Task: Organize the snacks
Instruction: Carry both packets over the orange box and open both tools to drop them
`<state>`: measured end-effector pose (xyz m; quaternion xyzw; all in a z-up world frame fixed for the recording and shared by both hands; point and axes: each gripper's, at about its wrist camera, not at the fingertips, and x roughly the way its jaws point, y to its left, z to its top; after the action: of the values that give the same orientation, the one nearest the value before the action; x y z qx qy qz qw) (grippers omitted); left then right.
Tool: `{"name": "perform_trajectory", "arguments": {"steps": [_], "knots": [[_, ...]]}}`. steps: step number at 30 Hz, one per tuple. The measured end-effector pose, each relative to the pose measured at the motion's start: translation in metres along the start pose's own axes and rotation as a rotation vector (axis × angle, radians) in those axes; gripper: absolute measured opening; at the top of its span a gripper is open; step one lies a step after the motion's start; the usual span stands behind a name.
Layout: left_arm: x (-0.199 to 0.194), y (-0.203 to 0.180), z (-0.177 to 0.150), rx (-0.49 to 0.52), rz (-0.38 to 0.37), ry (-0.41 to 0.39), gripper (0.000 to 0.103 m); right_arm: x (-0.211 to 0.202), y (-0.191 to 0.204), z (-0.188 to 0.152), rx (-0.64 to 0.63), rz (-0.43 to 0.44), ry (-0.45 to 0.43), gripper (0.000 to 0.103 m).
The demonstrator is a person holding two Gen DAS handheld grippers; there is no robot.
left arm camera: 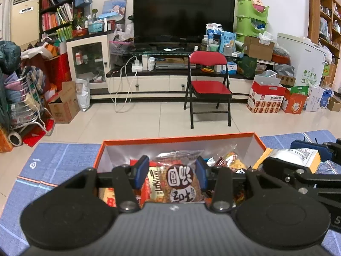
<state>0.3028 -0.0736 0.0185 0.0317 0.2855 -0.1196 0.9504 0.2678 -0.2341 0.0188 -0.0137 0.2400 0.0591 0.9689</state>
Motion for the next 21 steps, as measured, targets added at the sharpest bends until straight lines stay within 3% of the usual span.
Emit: {"name": "perform_trajectory", "arguments": {"steps": [9, 12, 13, 15, 21], "knots": [[0.009, -0.002, 0.002, 0.009, 0.022, 0.012, 0.044, 0.006, 0.000, -0.002, 0.009, -0.004, 0.012, 0.039], [0.010, -0.002, 0.003, 0.004, 0.030, 0.013, 0.050, 0.007, -0.001, -0.002, 0.010, -0.005, 0.021, 0.040], [0.010, -0.001, 0.003, 0.000, 0.032, 0.011, 0.055, 0.007, -0.002, -0.002, 0.016, -0.006, 0.020, 0.043], [0.010, 0.001, 0.004, -0.010, 0.034, 0.009, 0.060, 0.006, -0.002, 0.000, 0.020, -0.017, 0.009, 0.074], [0.003, 0.006, 0.009, -0.029, 0.035, 0.000, 0.069, -0.009, -0.004, 0.003, 0.026, -0.029, -0.043, 0.073]]}}
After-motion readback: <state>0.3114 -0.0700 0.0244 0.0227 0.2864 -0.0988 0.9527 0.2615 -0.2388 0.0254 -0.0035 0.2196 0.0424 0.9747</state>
